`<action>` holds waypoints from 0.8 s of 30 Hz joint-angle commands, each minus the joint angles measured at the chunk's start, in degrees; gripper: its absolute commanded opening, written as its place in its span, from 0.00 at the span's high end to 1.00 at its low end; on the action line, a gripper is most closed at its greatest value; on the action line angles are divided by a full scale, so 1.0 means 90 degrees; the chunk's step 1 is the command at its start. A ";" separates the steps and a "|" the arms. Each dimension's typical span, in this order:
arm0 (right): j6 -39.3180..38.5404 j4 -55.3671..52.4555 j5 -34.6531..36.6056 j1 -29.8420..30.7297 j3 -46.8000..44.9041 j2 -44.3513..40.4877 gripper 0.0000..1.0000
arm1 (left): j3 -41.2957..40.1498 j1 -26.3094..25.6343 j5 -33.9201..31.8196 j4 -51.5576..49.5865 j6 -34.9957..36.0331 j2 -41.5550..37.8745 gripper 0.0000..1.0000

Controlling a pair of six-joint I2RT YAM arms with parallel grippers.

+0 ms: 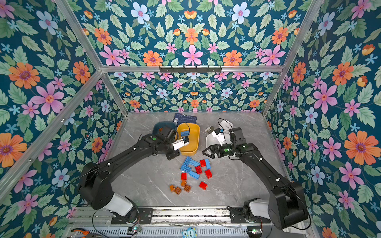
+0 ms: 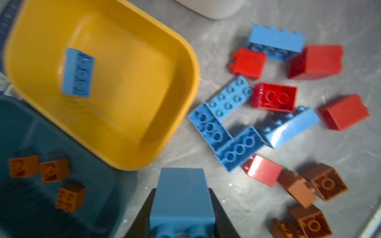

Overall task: Sort the legos into containers by color
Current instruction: Pick up the lego from the middle-left of the table, then place the lego in the container.

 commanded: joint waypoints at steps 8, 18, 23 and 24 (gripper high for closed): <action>0.0014 0.0121 -0.0154 -0.0142 0.0194 0.0003 0.01 | 0.1747 0.0481 -0.0483 0.0428 -0.0496 0.1867 0.73; -0.0035 0.0106 -0.0211 -0.0270 0.0119 0.0054 0.01 | 0.2379 0.0522 -0.0848 0.0946 -0.2018 0.2976 0.75; -0.0035 0.0146 -0.0231 -0.0289 0.0091 0.0110 0.01 | 0.2386 0.0522 -0.1052 0.1125 -0.2348 0.3221 0.74; -0.0039 0.0158 -0.0239 -0.0289 0.0090 0.0125 0.01 | 0.2409 0.0522 -0.1105 0.1140 -0.2396 0.3262 0.73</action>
